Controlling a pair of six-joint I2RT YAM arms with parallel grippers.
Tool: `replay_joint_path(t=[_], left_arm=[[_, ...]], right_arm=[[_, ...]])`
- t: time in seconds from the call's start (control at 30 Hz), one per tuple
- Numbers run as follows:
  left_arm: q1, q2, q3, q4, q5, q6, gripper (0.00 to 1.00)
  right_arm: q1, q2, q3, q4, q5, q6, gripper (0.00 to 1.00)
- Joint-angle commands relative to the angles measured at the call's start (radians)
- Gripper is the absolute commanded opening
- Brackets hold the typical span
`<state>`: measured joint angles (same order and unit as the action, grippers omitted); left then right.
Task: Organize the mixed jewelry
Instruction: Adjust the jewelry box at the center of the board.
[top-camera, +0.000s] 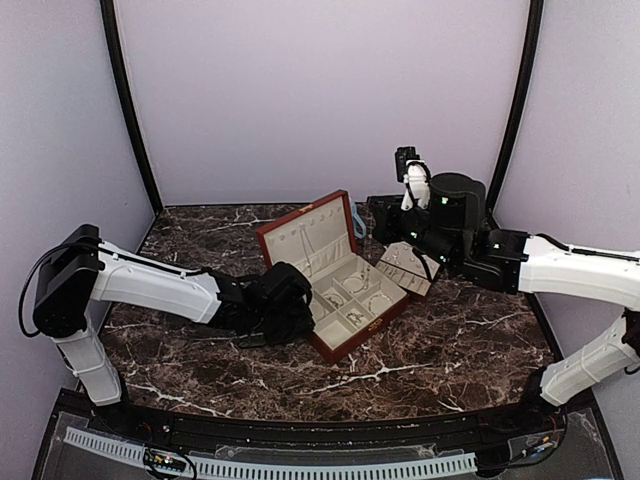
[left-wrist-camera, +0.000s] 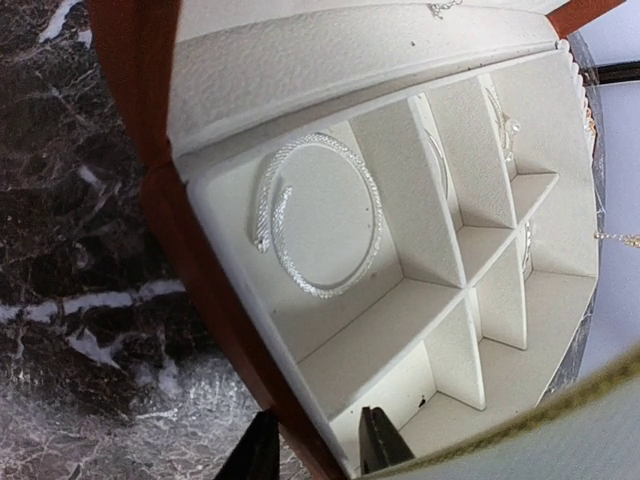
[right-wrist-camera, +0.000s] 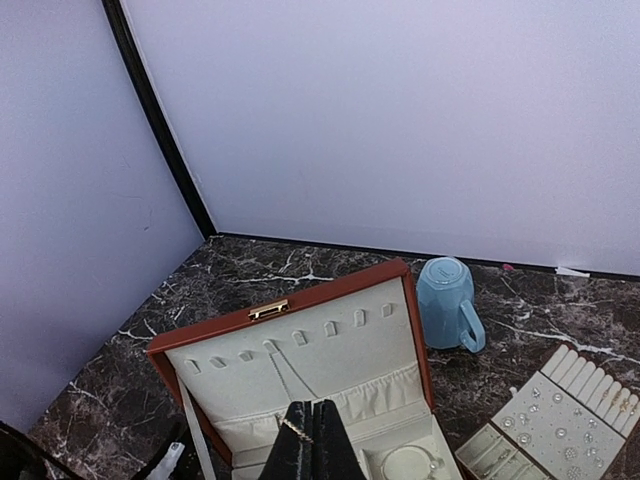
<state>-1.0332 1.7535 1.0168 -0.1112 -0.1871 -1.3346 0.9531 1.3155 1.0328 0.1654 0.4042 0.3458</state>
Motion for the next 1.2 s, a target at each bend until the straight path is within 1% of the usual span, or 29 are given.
replay_joint_path(t=[0.0, 0.17, 0.33, 0.43, 0.7, 0.9, 1.03, 1.1, 1.13, 1.17], left_arm=[[0.022, 0.016, -0.019, -0.098, 0.044, 0.076, 0.27], [0.042, 0.007, -0.02, -0.131, 0.055, 0.128, 0.23], [0.076, -0.012, -0.009, -0.229, 0.049, 0.252, 0.19], [0.091, -0.035, -0.023, -0.262, 0.04, 0.338, 0.16], [0.098, -0.066, -0.046, -0.331, 0.011, 0.543, 0.15], [0.098, -0.099, -0.098, -0.335, 0.025, 0.634, 0.15], [0.099, -0.15, -0.116, -0.33, 0.016, 0.67, 0.19], [0.097, -0.181, -0.106, -0.325, -0.011, 0.692, 0.28], [0.098, -0.191, -0.1, -0.32, -0.027, 0.718, 0.3], [0.098, -0.209, -0.08, -0.318, -0.034, 0.735, 0.37]], right_arm=[[-0.008, -0.015, -0.011, 0.049, -0.011, 0.012, 0.0], [-0.008, -0.015, -0.01, 0.049, -0.015, 0.012, 0.0], [-0.008, -0.014, -0.004, 0.048, -0.024, 0.009, 0.0], [-0.008, -0.014, -0.001, 0.049, -0.038, 0.009, 0.0], [-0.008, -0.007, 0.011, 0.048, -0.071, 0.011, 0.0], [-0.008, -0.009, 0.014, 0.039, -0.098, 0.013, 0.0], [-0.008, -0.037, -0.003, 0.05, -0.139, 0.009, 0.0], [-0.007, -0.054, -0.012, 0.058, -0.161, 0.003, 0.0], [-0.008, -0.061, -0.014, 0.058, -0.171, -0.003, 0.0], [-0.008, -0.068, -0.016, 0.055, -0.18, -0.008, 0.0]])
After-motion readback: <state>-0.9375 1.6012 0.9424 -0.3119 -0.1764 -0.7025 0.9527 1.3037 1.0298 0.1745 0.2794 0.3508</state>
